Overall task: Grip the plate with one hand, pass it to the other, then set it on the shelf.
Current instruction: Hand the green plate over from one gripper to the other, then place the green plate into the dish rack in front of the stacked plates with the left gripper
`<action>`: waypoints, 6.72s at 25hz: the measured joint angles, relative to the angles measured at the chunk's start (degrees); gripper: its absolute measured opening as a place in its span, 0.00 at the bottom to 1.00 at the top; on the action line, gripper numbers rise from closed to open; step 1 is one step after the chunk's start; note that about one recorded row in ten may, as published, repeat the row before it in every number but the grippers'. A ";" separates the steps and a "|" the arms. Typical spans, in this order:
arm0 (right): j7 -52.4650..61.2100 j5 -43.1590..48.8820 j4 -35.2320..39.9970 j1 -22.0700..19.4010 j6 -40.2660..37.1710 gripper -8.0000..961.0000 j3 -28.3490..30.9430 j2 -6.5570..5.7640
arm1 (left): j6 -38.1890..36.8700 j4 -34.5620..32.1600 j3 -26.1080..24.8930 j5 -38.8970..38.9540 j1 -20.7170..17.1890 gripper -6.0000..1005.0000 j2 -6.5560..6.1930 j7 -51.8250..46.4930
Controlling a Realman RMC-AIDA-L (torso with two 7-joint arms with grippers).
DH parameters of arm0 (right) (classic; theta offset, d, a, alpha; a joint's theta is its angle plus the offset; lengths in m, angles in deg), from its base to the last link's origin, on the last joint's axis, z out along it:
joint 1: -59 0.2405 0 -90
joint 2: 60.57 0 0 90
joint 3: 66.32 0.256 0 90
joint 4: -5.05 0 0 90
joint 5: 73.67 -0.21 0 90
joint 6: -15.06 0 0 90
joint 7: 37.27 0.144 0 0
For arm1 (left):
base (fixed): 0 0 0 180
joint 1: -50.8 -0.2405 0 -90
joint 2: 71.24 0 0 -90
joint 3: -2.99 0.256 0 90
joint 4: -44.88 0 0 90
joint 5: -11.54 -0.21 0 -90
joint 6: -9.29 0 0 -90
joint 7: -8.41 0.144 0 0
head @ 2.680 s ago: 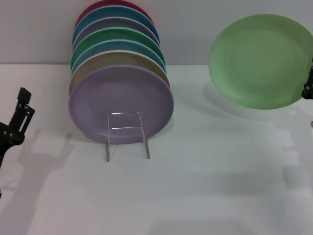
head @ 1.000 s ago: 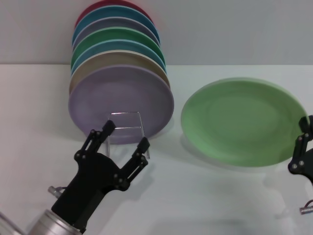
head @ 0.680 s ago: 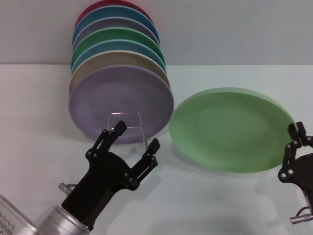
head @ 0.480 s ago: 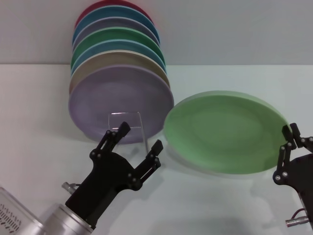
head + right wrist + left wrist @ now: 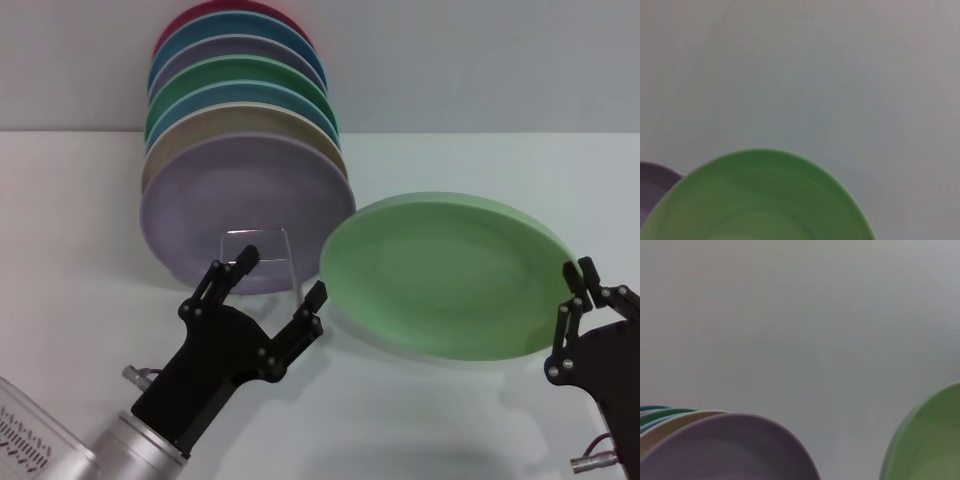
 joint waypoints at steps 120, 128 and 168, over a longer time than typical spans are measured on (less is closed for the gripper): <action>-2.98 -1.13 -2.20 1.86 3.53 0.03 -3.35 0.00 | 5.44 -1.41 -1.10 -0.31 2.86 0.08 0.00 3.75; -2.98 -1.21 -1.87 1.91 3.51 0.03 -3.43 0.00 | 4.69 -0.91 -0.69 -0.31 2.31 0.06 -0.09 8.04; -2.12 -2.18 4.13 3.57 -0.76 0.37 -9.93 -0.24 | -15.47 -6.25 -13.02 -0.32 -3.31 0.05 -0.99 -0.55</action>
